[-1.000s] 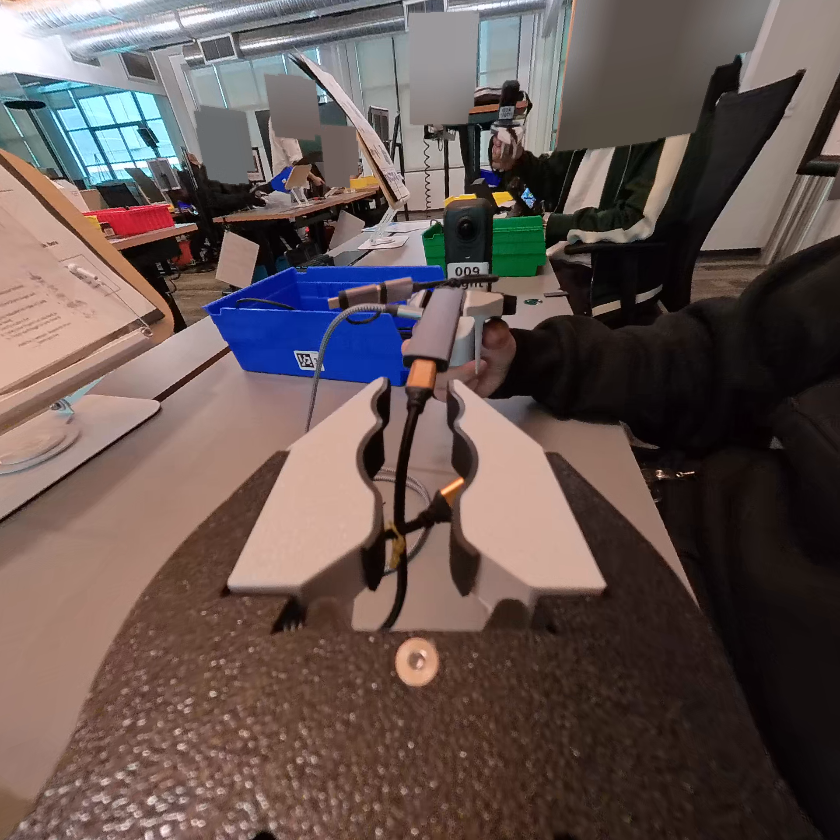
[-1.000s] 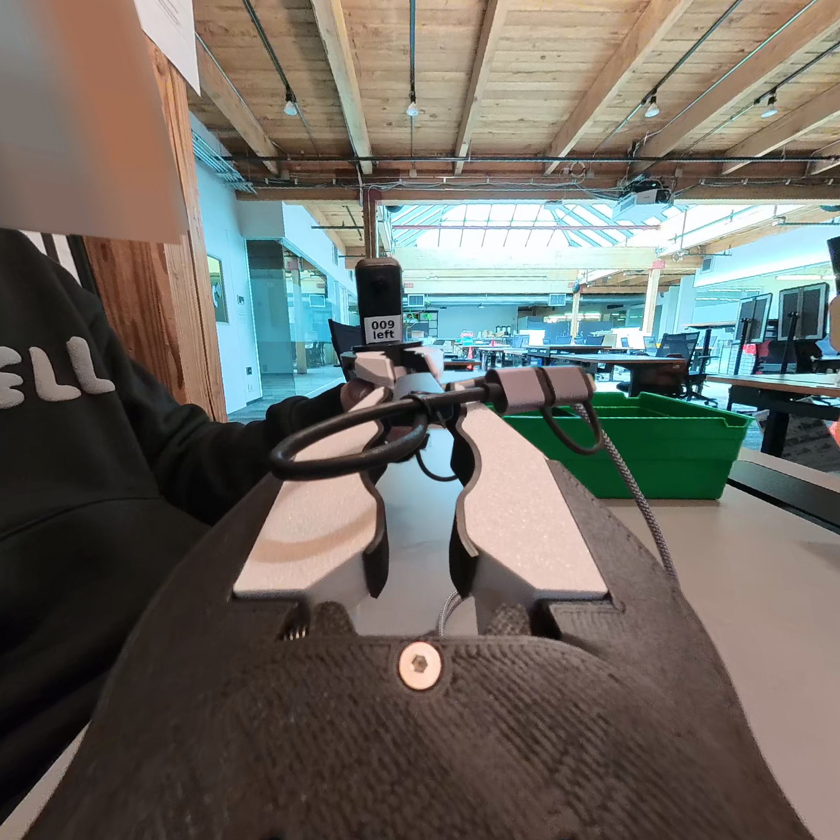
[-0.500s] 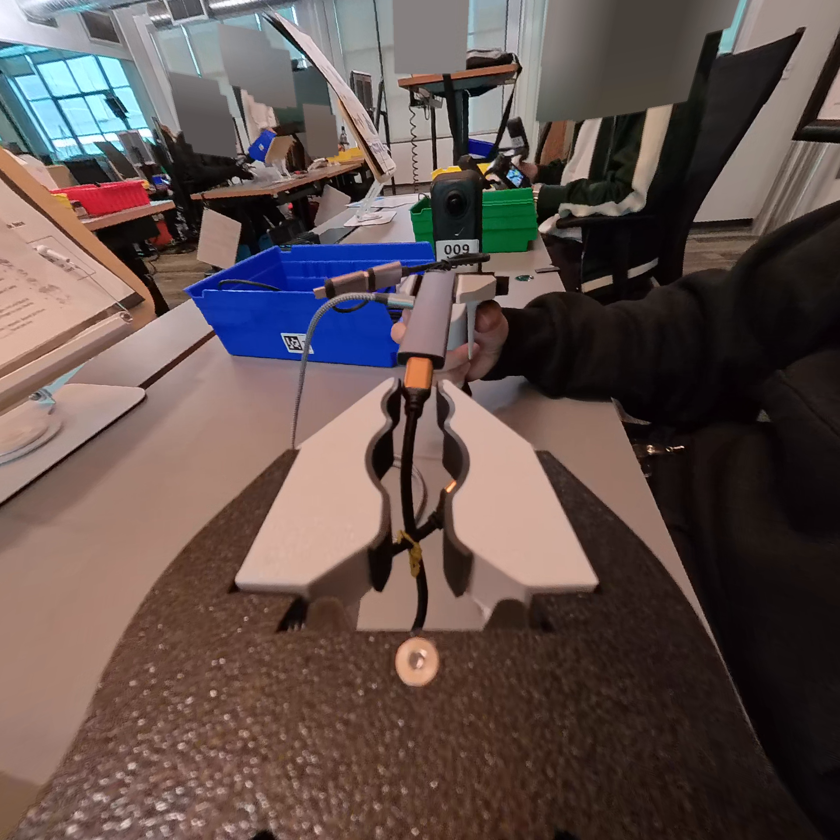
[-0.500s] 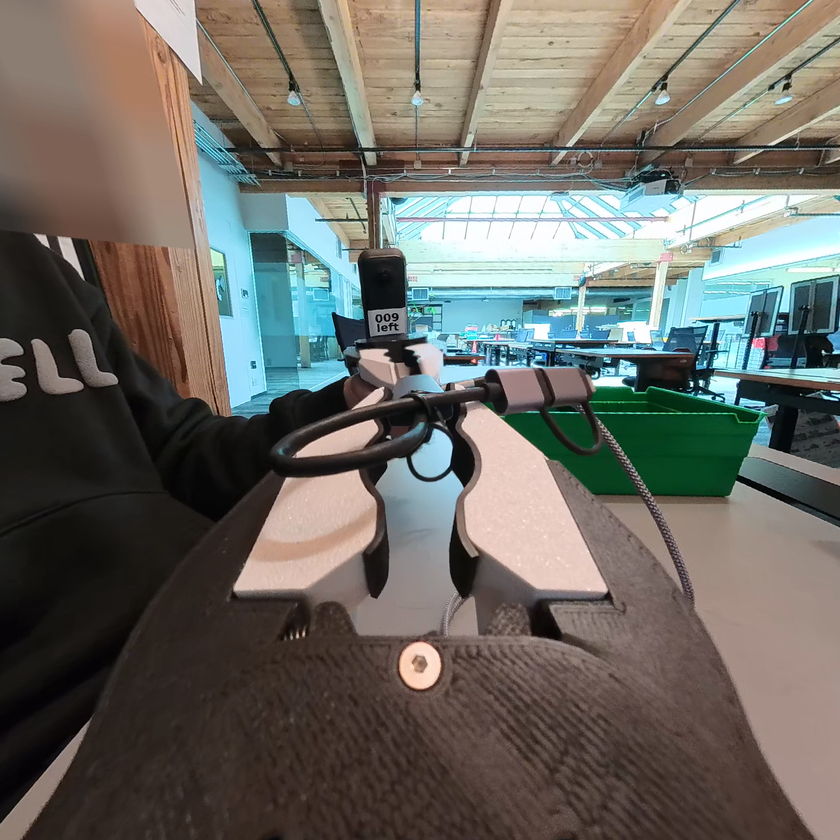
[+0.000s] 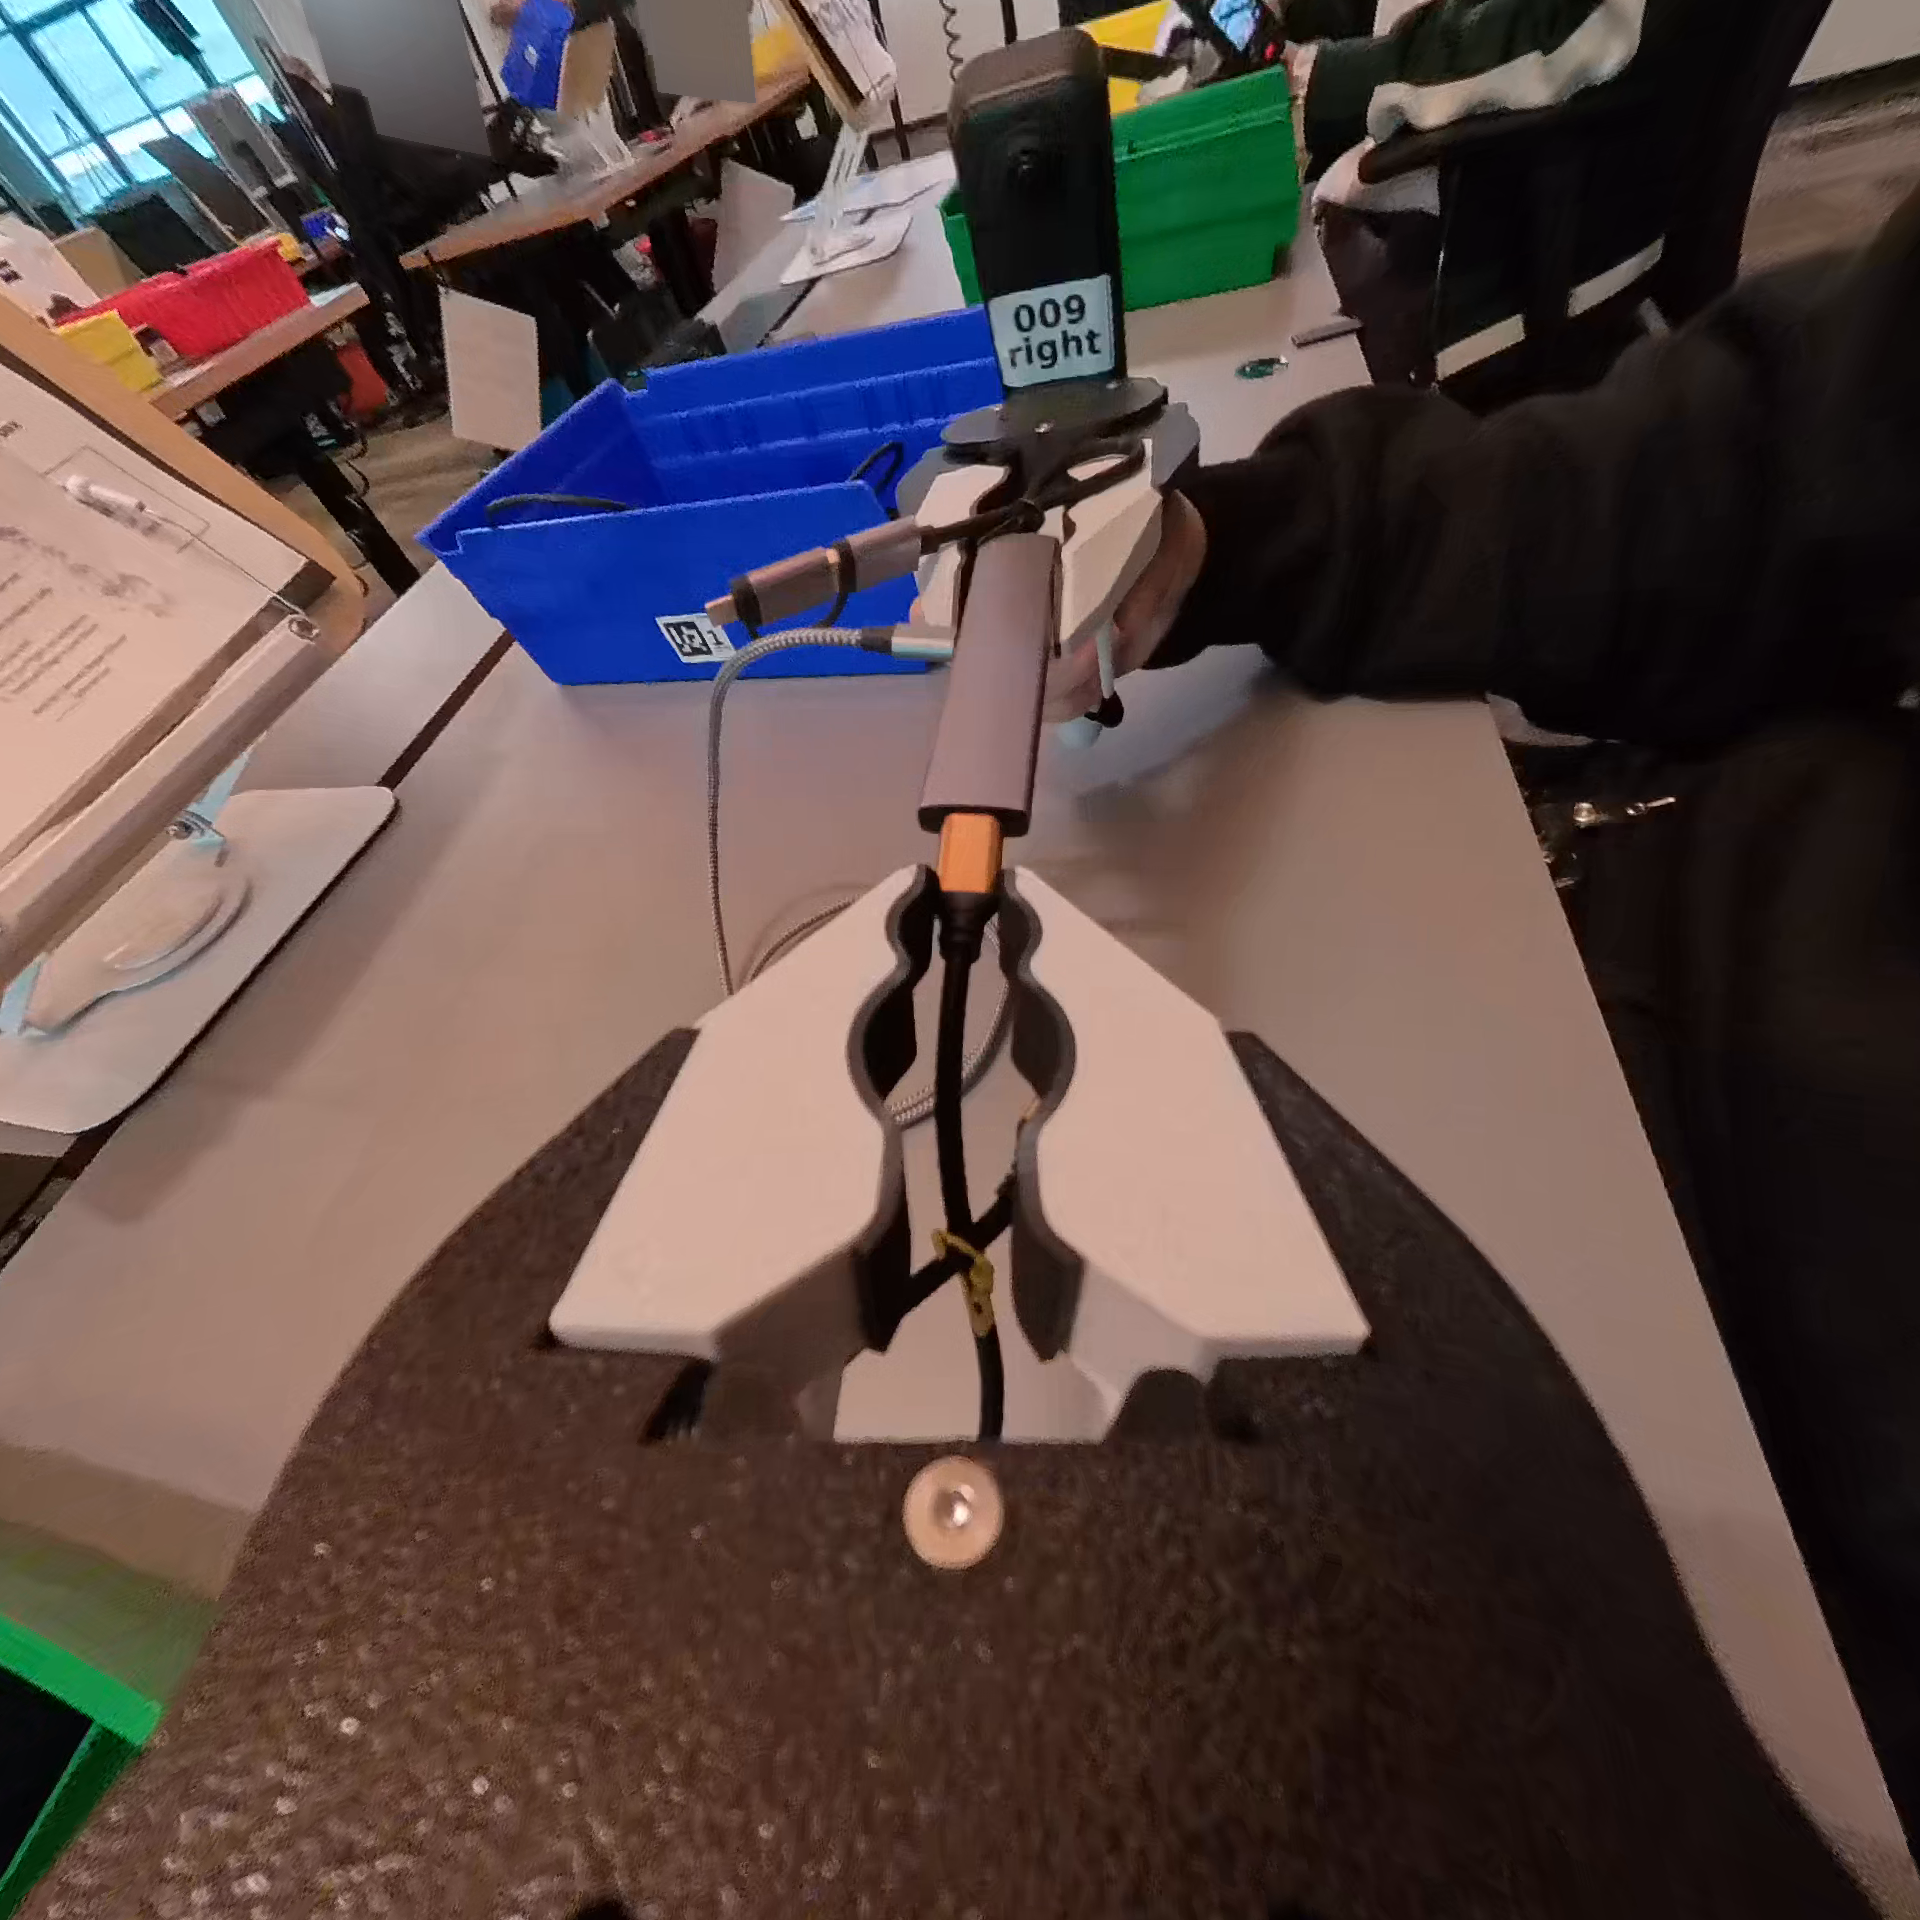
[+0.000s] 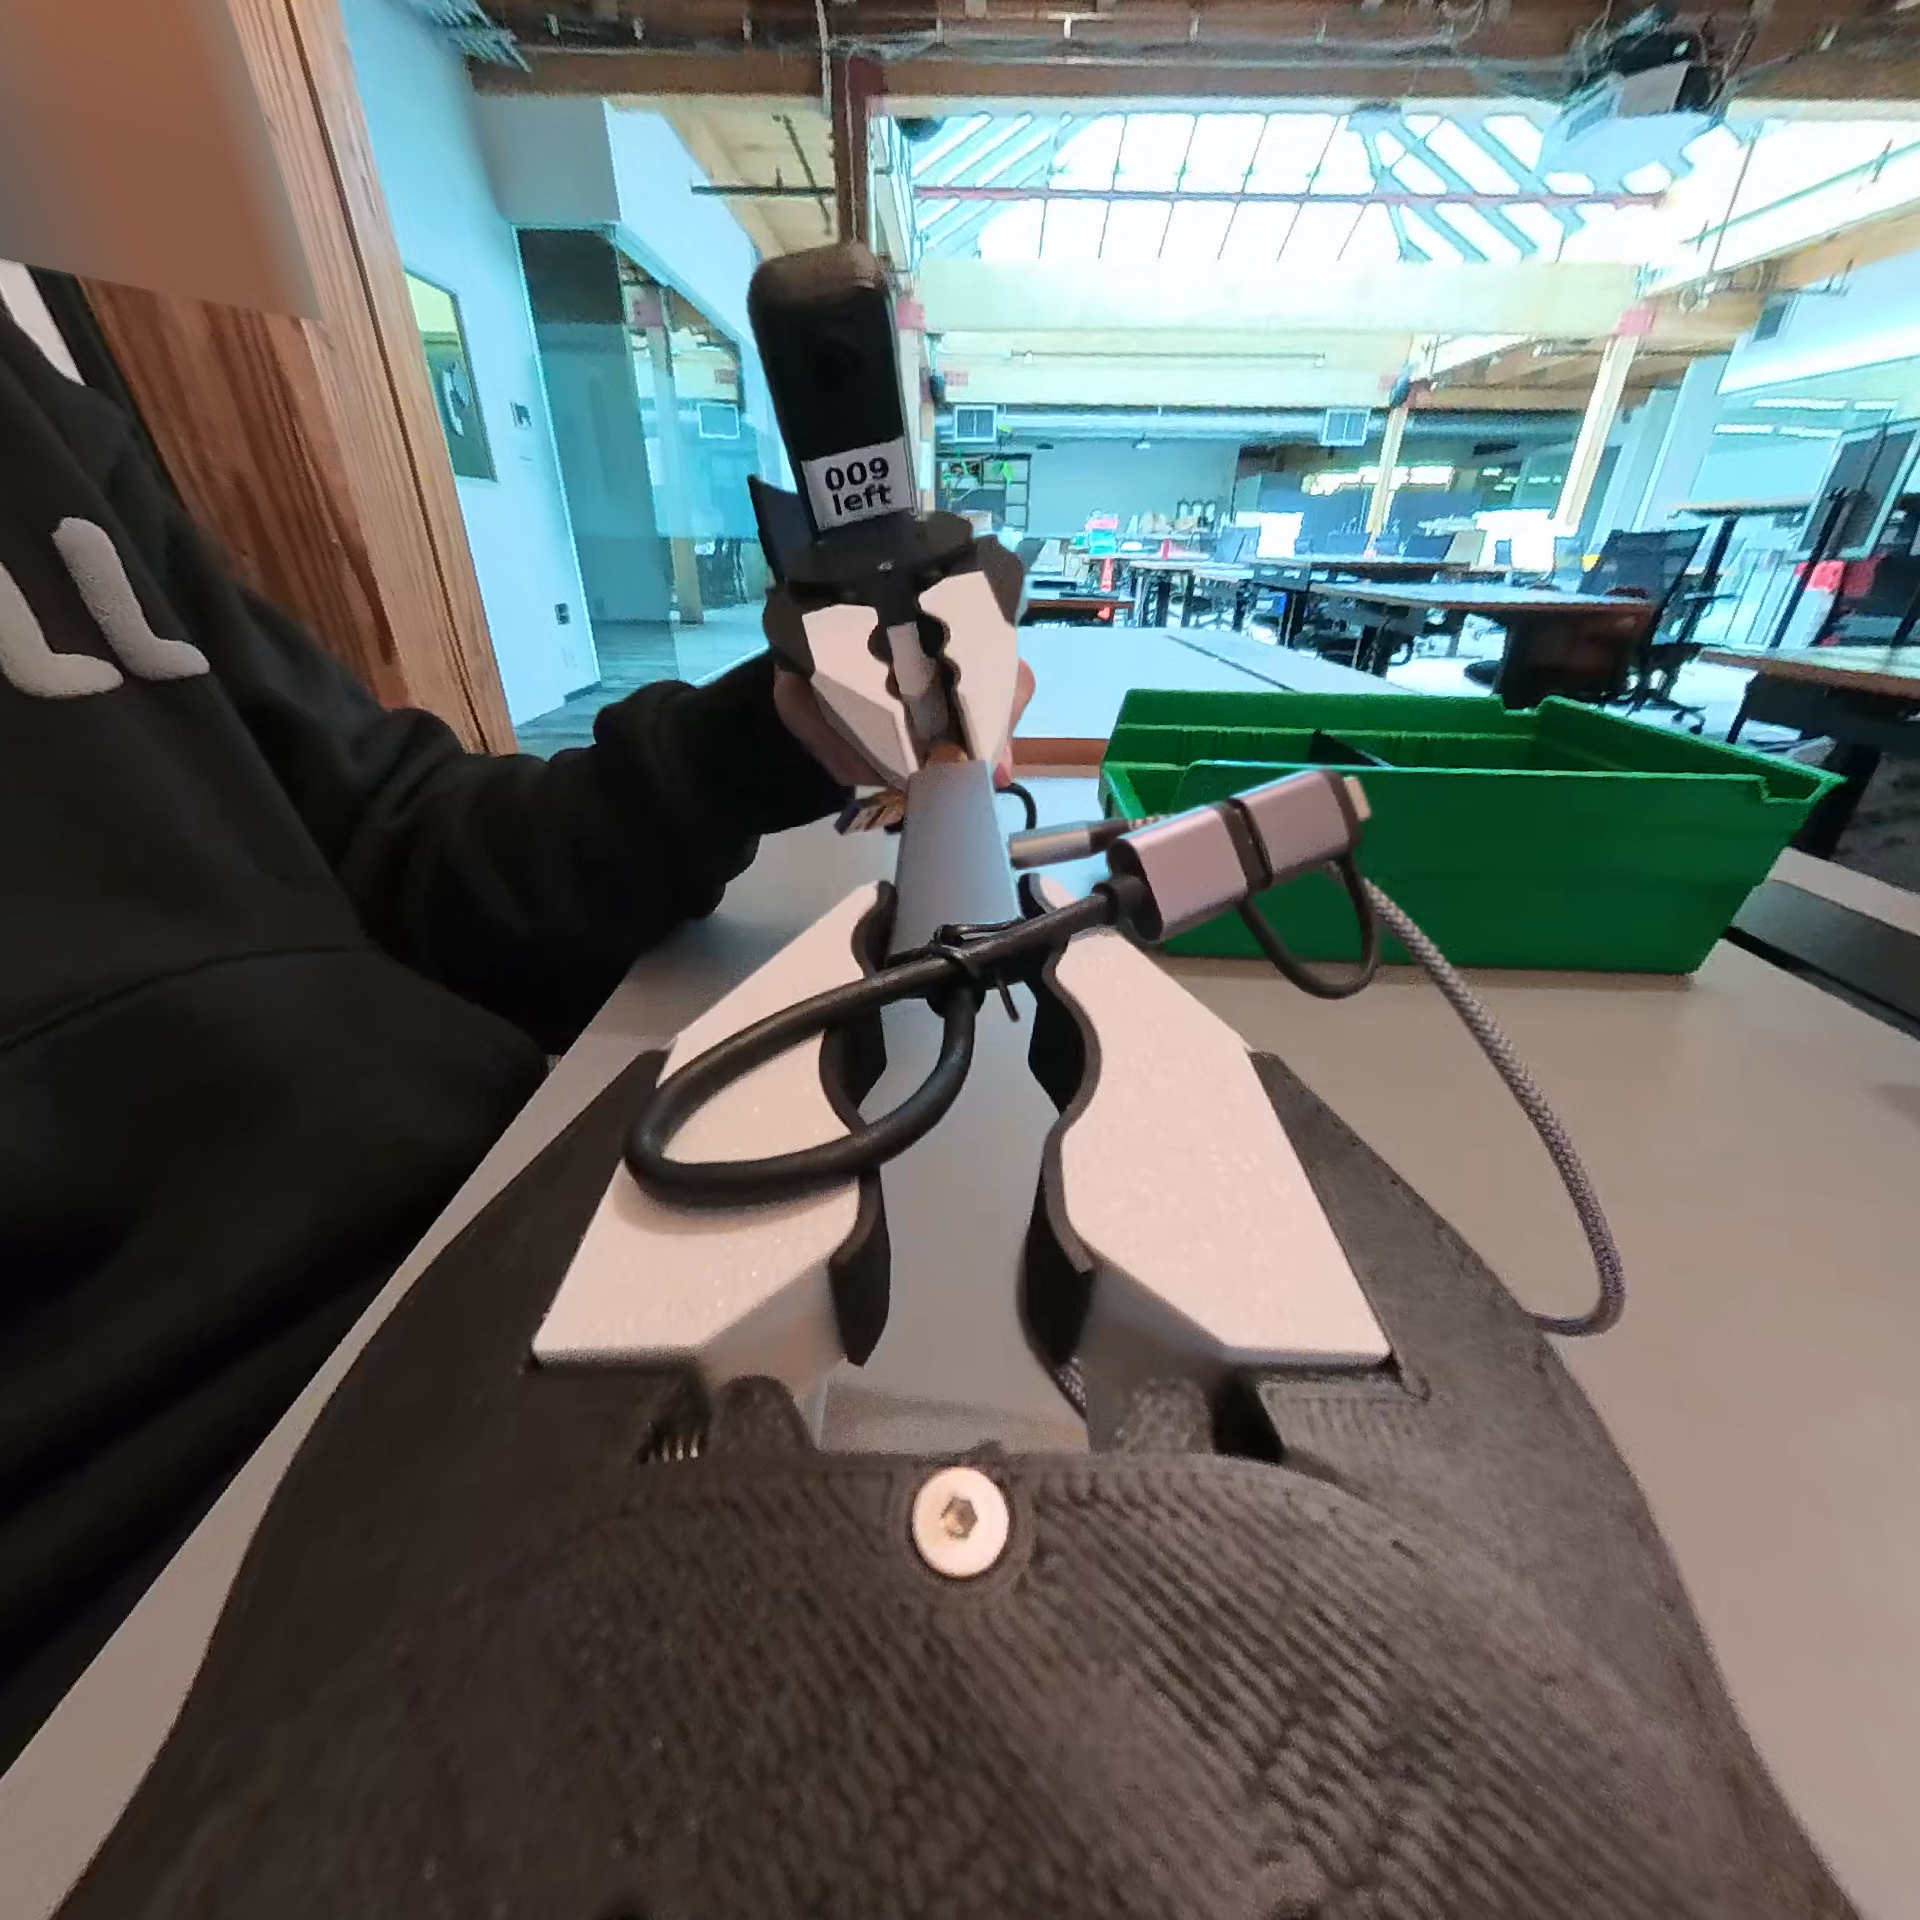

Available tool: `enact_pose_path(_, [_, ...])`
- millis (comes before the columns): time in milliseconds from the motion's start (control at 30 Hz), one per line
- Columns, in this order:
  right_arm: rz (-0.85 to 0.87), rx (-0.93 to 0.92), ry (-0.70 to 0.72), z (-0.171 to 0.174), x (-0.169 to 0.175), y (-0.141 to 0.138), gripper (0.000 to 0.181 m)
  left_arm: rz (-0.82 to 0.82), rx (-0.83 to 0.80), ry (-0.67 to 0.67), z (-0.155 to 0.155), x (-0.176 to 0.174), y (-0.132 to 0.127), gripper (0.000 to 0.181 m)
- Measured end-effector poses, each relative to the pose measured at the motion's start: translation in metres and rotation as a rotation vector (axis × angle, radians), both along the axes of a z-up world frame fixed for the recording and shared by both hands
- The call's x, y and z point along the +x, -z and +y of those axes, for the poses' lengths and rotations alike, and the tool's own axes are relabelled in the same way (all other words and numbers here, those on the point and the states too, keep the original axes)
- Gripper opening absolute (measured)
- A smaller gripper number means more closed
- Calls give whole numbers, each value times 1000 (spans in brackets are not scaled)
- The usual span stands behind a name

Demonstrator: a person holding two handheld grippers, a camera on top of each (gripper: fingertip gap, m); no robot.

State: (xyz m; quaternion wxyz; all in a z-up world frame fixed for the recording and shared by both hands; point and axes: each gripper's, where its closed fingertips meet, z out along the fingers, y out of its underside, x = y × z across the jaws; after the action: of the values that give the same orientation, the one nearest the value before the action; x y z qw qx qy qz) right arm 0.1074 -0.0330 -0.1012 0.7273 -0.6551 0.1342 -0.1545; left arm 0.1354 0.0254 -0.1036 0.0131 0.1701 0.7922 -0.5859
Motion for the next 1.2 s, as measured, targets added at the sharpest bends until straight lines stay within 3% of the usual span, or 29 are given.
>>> enact_pose_path(200, [26, -32, -37, 3, -3, 7, 22, -20, 59, 43, 3, -5, 11, 9])
enact_pose_path(567, [-25, 54, 0, -4, 0, -7, 22, 31, -35, 1, -5, -1, -3, 9])
enact_pose_path(667, [-105, 125, 36, -6, -1, -29, 22, 100, -194, -3, -4, -3, -37, 14])
enact_pose_path(733, [-170, 131, 91, -14, -3, -48, 22, 93, -315, -90, 4, 6, -68, 37])
enact_pose_path(833, [-257, 144, 179, -36, -12, -93, 22, 84, -492, -240, 30, 28, -104, 43])
enact_pose_path(900, [-285, 87, 247, -50, -13, -122, 23, 109, -498, -373, 42, 54, -102, 49])
enact_pose_path(967, [-317, 3, 318, -65, -13, -150, 22, 130, -470, -422, 43, 68, -90, 52])
enact_pose_path(1200, [-384, -146, 531, -124, -15, -256, 21, 200, -437, -393, 30, 71, -72, 52])
